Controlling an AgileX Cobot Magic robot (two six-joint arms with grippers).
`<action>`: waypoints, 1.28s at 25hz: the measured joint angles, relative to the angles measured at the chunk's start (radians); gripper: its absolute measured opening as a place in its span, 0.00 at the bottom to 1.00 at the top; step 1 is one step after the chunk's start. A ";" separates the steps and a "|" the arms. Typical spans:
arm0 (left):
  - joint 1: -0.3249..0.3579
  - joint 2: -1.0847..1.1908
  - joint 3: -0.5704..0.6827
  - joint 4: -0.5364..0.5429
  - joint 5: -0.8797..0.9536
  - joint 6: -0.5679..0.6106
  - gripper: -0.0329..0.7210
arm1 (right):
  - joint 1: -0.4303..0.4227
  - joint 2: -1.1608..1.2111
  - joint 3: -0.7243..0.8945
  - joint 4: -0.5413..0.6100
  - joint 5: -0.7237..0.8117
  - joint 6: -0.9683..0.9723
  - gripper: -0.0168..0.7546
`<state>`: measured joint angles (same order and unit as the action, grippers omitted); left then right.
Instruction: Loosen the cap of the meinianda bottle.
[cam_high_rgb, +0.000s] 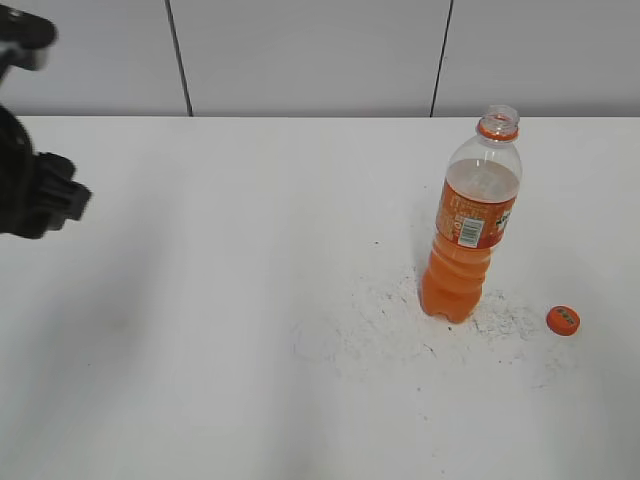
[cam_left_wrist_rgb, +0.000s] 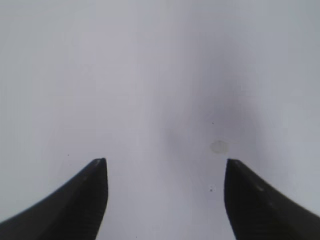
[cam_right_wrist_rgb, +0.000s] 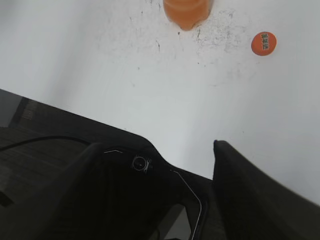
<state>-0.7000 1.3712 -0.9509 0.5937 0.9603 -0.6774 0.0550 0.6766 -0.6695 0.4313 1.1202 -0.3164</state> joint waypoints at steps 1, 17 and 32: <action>0.000 -0.056 0.019 -0.019 0.001 0.030 0.79 | 0.000 -0.011 0.000 -0.004 0.009 0.003 0.67; -0.001 -1.069 0.348 -0.429 0.124 0.482 0.79 | 0.000 -0.420 0.000 -0.192 0.095 0.012 0.67; -0.001 -1.231 0.413 -0.459 0.103 0.486 0.79 | 0.000 -0.436 0.217 -0.194 -0.007 -0.014 0.67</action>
<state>-0.7007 0.1403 -0.5382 0.1351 1.0636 -0.1917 0.0550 0.2409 -0.4523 0.2374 1.1129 -0.3301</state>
